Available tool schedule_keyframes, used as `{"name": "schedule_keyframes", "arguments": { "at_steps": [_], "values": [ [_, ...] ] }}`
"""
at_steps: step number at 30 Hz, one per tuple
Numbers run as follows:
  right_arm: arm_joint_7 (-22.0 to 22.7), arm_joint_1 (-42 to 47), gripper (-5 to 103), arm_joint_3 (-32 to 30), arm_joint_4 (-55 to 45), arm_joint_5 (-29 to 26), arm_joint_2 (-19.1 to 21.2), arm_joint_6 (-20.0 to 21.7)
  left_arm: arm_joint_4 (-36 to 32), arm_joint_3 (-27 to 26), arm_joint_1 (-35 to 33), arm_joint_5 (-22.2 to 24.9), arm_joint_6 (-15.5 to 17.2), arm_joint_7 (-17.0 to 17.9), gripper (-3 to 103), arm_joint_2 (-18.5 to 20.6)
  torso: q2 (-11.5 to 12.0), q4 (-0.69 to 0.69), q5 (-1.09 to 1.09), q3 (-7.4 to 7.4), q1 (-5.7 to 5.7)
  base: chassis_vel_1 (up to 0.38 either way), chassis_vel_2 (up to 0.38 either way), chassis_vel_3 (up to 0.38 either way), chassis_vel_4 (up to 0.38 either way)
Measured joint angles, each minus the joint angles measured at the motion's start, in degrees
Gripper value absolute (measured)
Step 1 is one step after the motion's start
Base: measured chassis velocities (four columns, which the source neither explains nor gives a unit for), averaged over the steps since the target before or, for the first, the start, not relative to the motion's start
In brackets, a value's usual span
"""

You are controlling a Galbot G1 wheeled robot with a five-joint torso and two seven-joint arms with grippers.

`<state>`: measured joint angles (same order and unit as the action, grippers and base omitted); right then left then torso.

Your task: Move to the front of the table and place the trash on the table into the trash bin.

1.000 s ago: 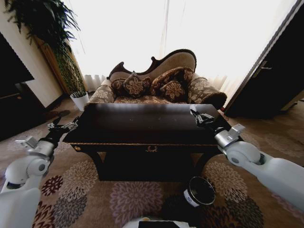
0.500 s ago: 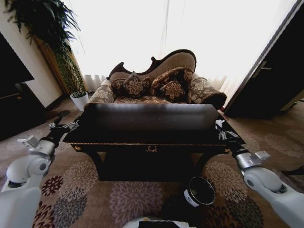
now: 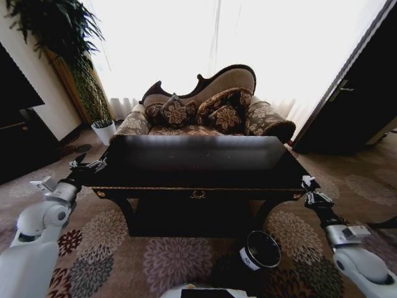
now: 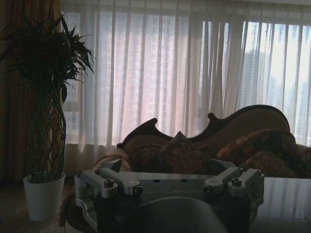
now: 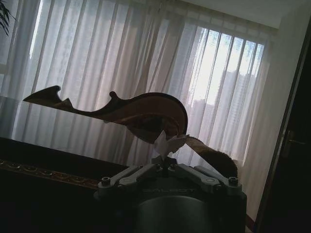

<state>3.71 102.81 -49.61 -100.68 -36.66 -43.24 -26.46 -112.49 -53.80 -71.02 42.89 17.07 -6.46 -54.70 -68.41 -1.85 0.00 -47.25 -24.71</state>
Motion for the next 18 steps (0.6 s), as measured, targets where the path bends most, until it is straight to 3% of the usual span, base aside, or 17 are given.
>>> {"name": "schedule_keyframes", "arguments": {
  "at_steps": [9, 18],
  "values": [
    [0.03, -0.67, 0, 4.19, 3.01, 3.85, -3.45, -0.09, 0.33, -1.05, -0.61, 0.30, -0.35, -0.20, 100, 0.33, 0.00, 0.01, -0.02, 0.00, 0.00, 0.000, 0.000, 0.000, 0.000],
    [0.45, -2.67, 0, 13.00, 13.08, 11.22, -5.42, -0.63, 0.19, -1.51, -1.08, 0.44, -0.38, -0.23, 100, 0.63, 0.00, 0.00, 0.00, 0.00, 0.00, 0.000, 0.000, 0.000, 0.000]
  ]
}}
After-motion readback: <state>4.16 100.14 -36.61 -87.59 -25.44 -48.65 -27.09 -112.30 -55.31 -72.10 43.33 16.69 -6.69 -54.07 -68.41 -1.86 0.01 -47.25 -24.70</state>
